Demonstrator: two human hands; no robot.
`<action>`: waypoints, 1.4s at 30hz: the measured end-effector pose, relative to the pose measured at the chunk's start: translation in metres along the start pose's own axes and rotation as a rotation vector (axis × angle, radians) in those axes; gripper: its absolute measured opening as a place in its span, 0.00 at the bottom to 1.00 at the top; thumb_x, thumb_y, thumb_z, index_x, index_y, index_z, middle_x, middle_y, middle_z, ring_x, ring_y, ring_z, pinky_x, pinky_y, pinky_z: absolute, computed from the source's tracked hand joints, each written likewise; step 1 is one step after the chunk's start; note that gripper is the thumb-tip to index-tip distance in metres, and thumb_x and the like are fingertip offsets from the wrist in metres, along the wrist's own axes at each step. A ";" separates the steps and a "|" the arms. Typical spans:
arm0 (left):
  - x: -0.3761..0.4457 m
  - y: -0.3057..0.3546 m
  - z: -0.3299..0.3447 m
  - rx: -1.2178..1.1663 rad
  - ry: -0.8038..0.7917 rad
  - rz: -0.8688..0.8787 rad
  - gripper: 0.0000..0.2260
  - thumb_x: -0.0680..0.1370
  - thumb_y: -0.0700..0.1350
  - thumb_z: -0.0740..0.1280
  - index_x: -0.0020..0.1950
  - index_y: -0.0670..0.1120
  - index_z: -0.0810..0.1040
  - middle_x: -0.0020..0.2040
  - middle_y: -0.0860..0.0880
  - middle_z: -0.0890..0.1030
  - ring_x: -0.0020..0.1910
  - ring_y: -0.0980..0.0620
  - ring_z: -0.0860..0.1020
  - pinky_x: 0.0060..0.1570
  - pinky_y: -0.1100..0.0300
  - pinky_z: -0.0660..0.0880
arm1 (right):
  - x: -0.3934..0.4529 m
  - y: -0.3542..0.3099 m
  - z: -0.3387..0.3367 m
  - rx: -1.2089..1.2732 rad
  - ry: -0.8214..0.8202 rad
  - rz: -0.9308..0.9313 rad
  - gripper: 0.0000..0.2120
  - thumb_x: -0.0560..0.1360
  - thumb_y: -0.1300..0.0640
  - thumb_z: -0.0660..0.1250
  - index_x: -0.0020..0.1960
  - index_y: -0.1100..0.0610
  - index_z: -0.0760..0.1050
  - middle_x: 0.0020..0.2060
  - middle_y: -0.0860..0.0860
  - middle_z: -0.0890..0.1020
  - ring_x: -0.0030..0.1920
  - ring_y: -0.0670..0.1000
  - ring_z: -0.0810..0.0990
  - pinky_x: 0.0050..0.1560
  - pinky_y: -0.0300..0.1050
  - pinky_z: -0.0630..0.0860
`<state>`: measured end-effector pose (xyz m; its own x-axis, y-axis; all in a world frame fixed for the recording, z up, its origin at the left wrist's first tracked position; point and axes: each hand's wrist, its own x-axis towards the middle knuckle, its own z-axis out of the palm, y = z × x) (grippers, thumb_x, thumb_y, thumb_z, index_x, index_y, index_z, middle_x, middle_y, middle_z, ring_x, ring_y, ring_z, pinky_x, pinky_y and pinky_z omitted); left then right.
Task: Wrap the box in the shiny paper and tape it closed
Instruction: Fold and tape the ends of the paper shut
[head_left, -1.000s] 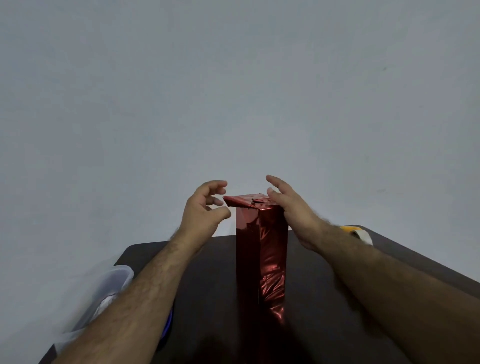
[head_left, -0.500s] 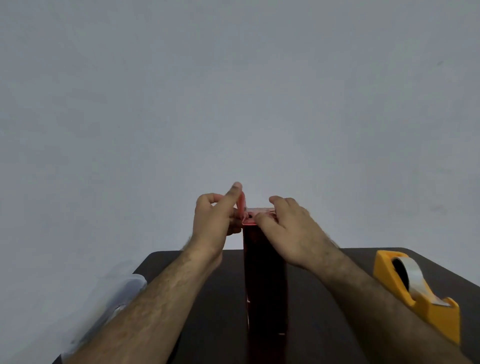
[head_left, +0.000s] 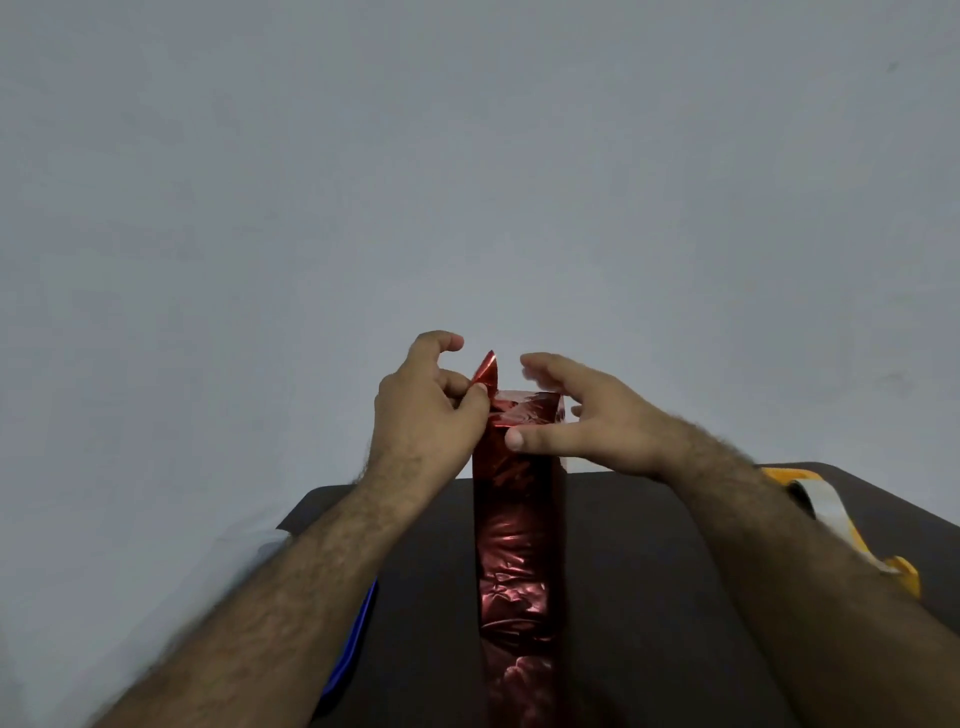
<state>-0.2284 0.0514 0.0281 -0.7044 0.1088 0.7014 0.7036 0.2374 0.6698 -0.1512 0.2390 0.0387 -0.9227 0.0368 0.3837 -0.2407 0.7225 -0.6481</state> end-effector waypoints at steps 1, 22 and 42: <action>-0.002 0.002 0.001 0.011 0.013 0.009 0.22 0.77 0.42 0.73 0.70 0.54 0.75 0.39 0.57 0.87 0.41 0.59 0.85 0.50 0.57 0.84 | 0.001 0.003 0.004 0.022 0.017 -0.010 0.61 0.53 0.23 0.78 0.81 0.41 0.64 0.72 0.39 0.75 0.72 0.41 0.73 0.72 0.47 0.72; 0.002 0.005 0.005 -0.682 -0.204 -0.264 0.19 0.79 0.34 0.75 0.68 0.46 0.78 0.45 0.43 0.87 0.45 0.45 0.86 0.44 0.52 0.81 | 0.006 -0.011 -0.012 0.467 0.036 0.008 0.12 0.76 0.64 0.77 0.58 0.54 0.86 0.50 0.56 0.89 0.51 0.55 0.89 0.52 0.47 0.84; -0.002 0.017 0.005 -0.637 -0.105 -0.122 0.13 0.75 0.34 0.79 0.58 0.43 0.86 0.45 0.39 0.87 0.45 0.42 0.88 0.48 0.52 0.85 | -0.006 -0.014 -0.025 0.365 -0.200 -0.204 0.29 0.68 0.52 0.82 0.68 0.51 0.80 0.62 0.52 0.86 0.67 0.52 0.82 0.71 0.54 0.76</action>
<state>-0.2150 0.0599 0.0371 -0.7652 0.2185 0.6056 0.5133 -0.3607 0.7787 -0.1351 0.2461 0.0622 -0.8767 -0.2410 0.4163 -0.4807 0.4092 -0.7756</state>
